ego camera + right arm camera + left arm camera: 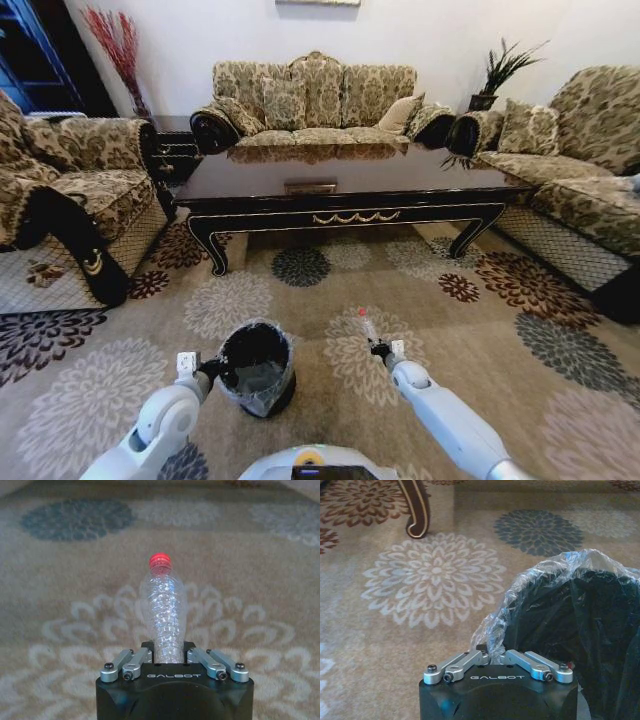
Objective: Move to the front of the table and pick up the trash from the floor, then place it into the trash bin.
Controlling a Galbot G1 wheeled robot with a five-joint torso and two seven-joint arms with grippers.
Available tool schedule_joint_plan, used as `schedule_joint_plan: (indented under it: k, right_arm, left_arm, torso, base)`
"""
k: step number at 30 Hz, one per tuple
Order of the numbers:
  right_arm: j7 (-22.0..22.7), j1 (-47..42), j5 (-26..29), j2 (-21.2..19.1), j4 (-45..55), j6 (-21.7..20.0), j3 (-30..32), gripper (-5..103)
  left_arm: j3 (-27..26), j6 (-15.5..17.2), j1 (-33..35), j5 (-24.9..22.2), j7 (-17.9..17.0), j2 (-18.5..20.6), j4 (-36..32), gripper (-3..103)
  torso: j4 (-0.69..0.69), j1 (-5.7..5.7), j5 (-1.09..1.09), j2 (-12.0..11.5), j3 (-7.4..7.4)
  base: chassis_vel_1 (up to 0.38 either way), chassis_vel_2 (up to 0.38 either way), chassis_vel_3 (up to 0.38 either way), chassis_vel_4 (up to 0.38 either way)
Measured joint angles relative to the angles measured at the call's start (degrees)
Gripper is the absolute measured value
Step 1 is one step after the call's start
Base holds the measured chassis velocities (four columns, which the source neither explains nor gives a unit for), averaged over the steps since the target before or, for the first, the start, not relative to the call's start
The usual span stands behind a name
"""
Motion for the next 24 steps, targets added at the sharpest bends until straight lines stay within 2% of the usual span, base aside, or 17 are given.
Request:
schedule_joint_plan:
  k: [6, 9, 11, 15, 21, 23, 24]
  right_arm:
    - [0.4, -3.5, 1.8, -2.8, 7.8, -0.3, 3.2, 25]
    - [0.1, -8.2, 0.3, -5.6, 15.2, 0.1, 5.6, 25]
    - [0.1, -9.4, 0.3, -6.1, 17.3, 0.1, 6.1, 25]
    - [0.5, -13.6, 0.8, -7.6, 27.4, 0.1, 8.2, 25]
    - [1.5, -14.1, 3.3, -9.1, 35.3, -0.8, 8.0, 25]
    - [2.1, -14.1, 3.7, -9.8, 38.7, -1.2, 7.6, 25]
    - [2.7, -14.4, 3.9, -10.1, 40.3, -1.5, 7.6, 25]
  left_arm:
    - [3.3, 0.0, -2.9, 0.1, -1.0, 1.1, 0.9, 3]
    - [5.3, 0.2, -5.3, -0.8, -1.3, 2.1, 0.9, 3]
    - [5.8, 0.2, -5.9, -1.2, -1.3, 2.2, 1.0, 3]
    - [8.0, 0.6, -9.5, -3.1, -1.9, 2.6, 2.9, 3]
    - [9.4, 0.7, -12.2, -5.5, -3.1, 1.9, 4.0, 3]
    - [10.6, 0.7, -14.2, -6.9, -4.6, 1.1, 4.7, 3]
    - [11.7, 0.7, -15.7, -7.3, -5.1, 0.9, 5.3, 3]
  torso:
    - [0.00, 0.00, -0.02, 0.0, 0.00]
    - [-0.03, 0.00, -0.01, 0.0, 0.00]
    - [-0.03, 0.00, 0.00, 0.0, 0.00]
    - [0.00, 0.00, -0.01, 0.0, 0.00]
    - [-0.01, 0.00, 0.00, 0.0, 0.00]
    - [0.04, 0.00, 0.00, 0.0, 0.00]
    - [0.01, 0.00, -0.02, 0.0, 0.00]
  base:
    - [0.000, 0.000, 0.000, 0.000]
    - [0.000, 0.000, 0.000, 0.000]
    - [0.000, 0.000, 0.000, 0.000]
    - [0.000, 0.000, 0.000, 0.000]
    - [0.000, 0.000, 0.000, 0.000]
    - [0.000, 0.000, 0.000, 0.000]
    - [0.000, 0.000, 0.000, 0.000]
